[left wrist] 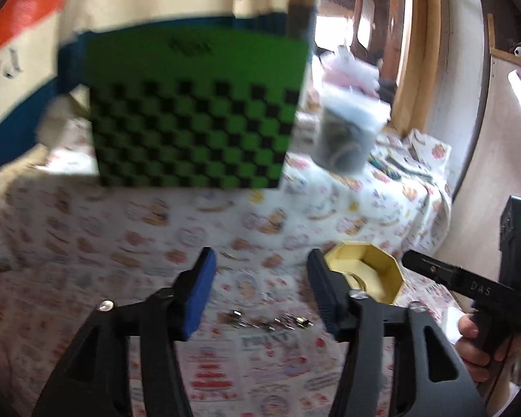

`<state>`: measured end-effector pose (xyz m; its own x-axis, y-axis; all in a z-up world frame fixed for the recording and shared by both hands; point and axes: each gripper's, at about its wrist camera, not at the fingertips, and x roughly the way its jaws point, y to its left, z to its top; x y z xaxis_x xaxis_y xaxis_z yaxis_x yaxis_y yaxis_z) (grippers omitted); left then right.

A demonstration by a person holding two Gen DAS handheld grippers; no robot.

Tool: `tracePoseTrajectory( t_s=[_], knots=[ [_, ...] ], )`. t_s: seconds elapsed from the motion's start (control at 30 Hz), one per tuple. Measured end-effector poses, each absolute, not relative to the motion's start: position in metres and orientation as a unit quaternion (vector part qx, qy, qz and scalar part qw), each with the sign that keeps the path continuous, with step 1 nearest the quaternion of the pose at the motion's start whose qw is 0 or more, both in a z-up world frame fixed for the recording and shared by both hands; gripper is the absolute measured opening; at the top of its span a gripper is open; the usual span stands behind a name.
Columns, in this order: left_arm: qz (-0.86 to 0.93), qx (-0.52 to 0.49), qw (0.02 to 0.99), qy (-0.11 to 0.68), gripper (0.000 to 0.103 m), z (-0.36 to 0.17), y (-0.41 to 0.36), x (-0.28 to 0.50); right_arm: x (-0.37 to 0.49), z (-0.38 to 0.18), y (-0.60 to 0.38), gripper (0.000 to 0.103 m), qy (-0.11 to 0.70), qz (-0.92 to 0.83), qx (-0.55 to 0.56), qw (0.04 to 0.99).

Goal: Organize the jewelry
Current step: 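Lower the left tool onto the silver charm chain and close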

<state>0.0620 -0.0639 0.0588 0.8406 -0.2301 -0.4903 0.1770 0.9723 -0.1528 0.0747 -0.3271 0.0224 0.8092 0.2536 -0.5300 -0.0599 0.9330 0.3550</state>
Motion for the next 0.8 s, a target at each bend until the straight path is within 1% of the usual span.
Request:
tracePoseTrajectory(
  t_s=[0.07, 0.2, 0.33, 0.4, 0.47, 0.7, 0.8],
  knots=[
    [-0.087, -0.051, 0.966, 0.237, 0.068, 0.06, -0.055, 0.052, 0.07, 0.025, -0.32, 0.079, 0.288, 0.07, 0.149, 0.943],
    [-0.047, -0.046, 0.973, 0.221, 0.069, 0.052, -0.042, 0.046, 0.066, 0.026, -0.308, 0.079, 0.277, 0.064, 0.123, 0.951],
    [-0.052, -0.032, 0.968, 0.243, 0.071, 0.039, -0.037, 0.053, 0.064, 0.025, -0.301, 0.079, 0.273, 0.056, 0.102, 0.955],
    [-0.047, -0.039, 0.967, 0.248, 0.079, 0.034, -0.034, 0.055, 0.063, 0.024, -0.299, 0.079, 0.274, 0.058, 0.099, 0.955],
    [-0.043, -0.048, 0.965, 0.255, 0.082, 0.031, -0.028, 0.057, 0.063, 0.022, -0.297, 0.079, 0.277, 0.059, 0.095, 0.954],
    [-0.026, -0.058, 0.964, 0.257, 0.082, 0.026, -0.022, 0.056, 0.067, 0.013, -0.29, 0.079, 0.289, 0.061, 0.085, 0.952],
    [-0.025, -0.058, 0.966, 0.251, 0.085, 0.024, -0.021, 0.056, 0.067, 0.01, -0.286, 0.079, 0.292, 0.064, 0.08, 0.951]
  ],
)
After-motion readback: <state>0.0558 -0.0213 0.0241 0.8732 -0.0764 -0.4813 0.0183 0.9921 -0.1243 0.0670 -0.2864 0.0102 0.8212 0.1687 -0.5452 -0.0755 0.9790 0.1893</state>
